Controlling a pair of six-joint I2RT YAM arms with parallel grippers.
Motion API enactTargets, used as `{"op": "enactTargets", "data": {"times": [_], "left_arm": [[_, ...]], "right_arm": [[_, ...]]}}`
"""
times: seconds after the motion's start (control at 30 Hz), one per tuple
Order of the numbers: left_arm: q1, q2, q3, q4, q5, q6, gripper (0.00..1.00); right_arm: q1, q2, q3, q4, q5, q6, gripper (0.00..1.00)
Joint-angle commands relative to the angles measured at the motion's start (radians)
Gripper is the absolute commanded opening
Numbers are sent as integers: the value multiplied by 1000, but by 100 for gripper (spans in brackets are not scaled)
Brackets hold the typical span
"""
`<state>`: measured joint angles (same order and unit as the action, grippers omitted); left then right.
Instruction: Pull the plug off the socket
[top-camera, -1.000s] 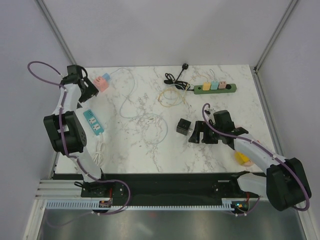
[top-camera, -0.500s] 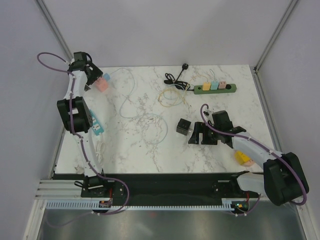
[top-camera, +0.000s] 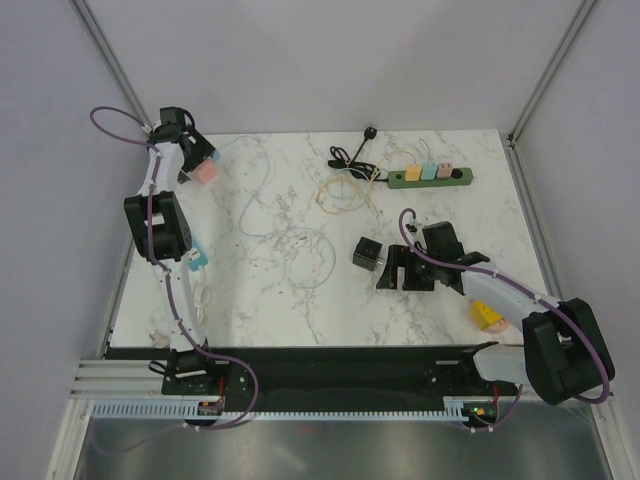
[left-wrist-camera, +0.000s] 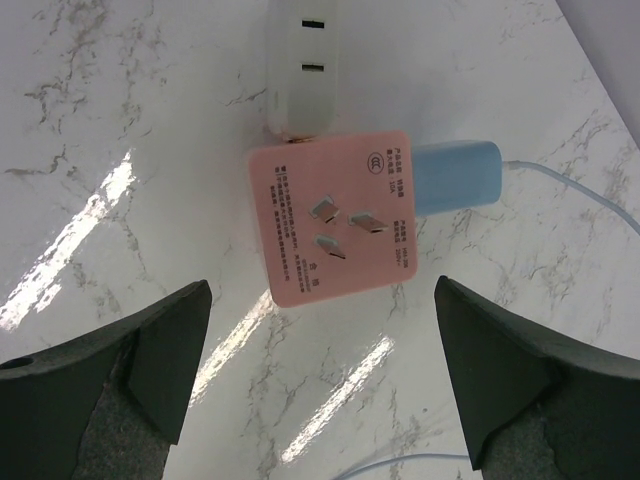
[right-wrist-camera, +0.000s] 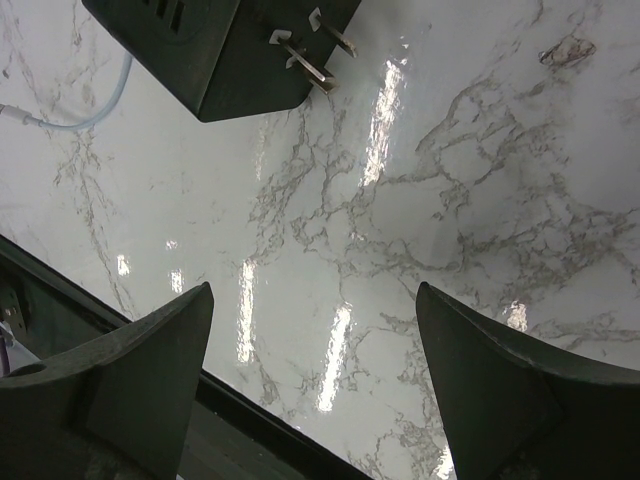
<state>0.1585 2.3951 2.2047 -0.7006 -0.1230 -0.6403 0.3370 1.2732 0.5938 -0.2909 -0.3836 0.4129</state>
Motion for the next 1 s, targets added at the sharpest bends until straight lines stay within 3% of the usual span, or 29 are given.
{"op": "enactTargets", "data": {"times": [0.0, 0.4, 0.6, 0.73, 0.97], "left_arm": [[-4, 29, 55, 30, 6, -38, 100], [-13, 72, 70, 47, 6, -56, 93], [-22, 70, 93, 56, -1, -13, 79], [-34, 55, 89, 58, -15, 39, 61], [-48, 4, 29, 58, -37, 113, 43]], "right_arm": [[-4, 2, 32, 33, 14, -22, 91], [-9, 14, 34, 39, 11, -22, 91], [-10, 17, 32, 42, 11, -20, 91], [-12, 15, 34, 42, 8, -20, 91], [-10, -1, 32, 42, 9, -20, 91]]}}
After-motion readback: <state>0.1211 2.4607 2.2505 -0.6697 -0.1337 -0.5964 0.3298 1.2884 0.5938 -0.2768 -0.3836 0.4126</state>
